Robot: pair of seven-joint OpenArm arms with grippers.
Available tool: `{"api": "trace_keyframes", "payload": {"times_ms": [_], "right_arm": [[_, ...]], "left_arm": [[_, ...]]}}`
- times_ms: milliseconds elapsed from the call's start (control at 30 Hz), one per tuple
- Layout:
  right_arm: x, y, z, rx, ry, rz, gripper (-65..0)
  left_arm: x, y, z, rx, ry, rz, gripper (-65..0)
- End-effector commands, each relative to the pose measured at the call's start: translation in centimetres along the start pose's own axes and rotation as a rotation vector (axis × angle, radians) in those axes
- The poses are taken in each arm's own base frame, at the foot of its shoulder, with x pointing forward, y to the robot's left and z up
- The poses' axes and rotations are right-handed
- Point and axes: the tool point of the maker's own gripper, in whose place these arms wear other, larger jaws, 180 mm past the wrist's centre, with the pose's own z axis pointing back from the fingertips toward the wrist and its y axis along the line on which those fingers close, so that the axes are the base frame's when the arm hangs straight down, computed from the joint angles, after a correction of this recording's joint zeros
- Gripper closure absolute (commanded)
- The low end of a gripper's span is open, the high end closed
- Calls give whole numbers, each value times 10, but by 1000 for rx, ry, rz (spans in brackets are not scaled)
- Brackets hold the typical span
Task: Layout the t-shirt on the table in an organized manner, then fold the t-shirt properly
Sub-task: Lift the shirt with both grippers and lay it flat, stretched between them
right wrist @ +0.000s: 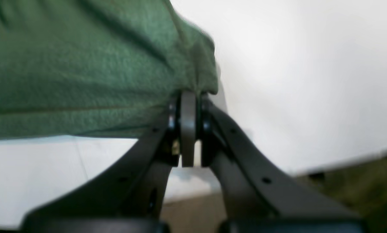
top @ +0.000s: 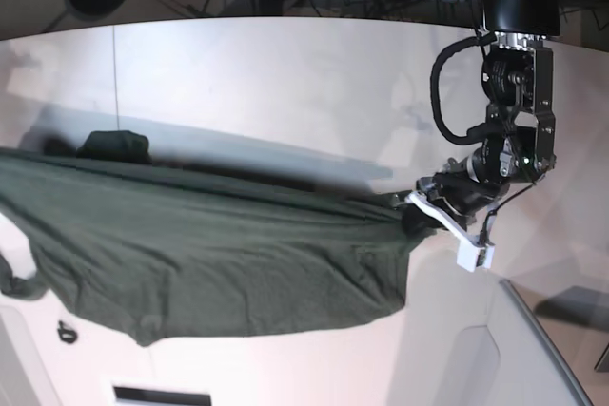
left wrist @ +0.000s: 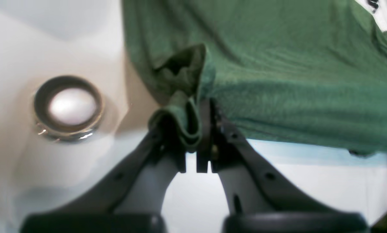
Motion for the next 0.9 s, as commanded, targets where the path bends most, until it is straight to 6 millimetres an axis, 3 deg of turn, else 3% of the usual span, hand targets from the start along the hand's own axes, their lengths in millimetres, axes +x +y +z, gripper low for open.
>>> {"api": "trace_keyframes", "payload": {"times_ms": [0,133,233,367,500,867], "right_arm": [[-10,0,0,-9,18,1,-3],[-53,16,-11,25,70,-28,-3],[-80,27,-20,52,129,-19,-3],[-102,33,-32,80,180,-30,-3],[-112,31,-35,81,200,-47,-3],[-131,27,-31,72,239,-46,-3]], "left_arm": [[5,1,4,13,-21,-29,0],[-32,-5,1,33,74,-117,0],[-58,7,3,98,137,-186,0],[-75,23,9,179,186,-263,0],[-77,28,9,201,196,-285,0],[-111,36,15,211,272,-270,0]]}}
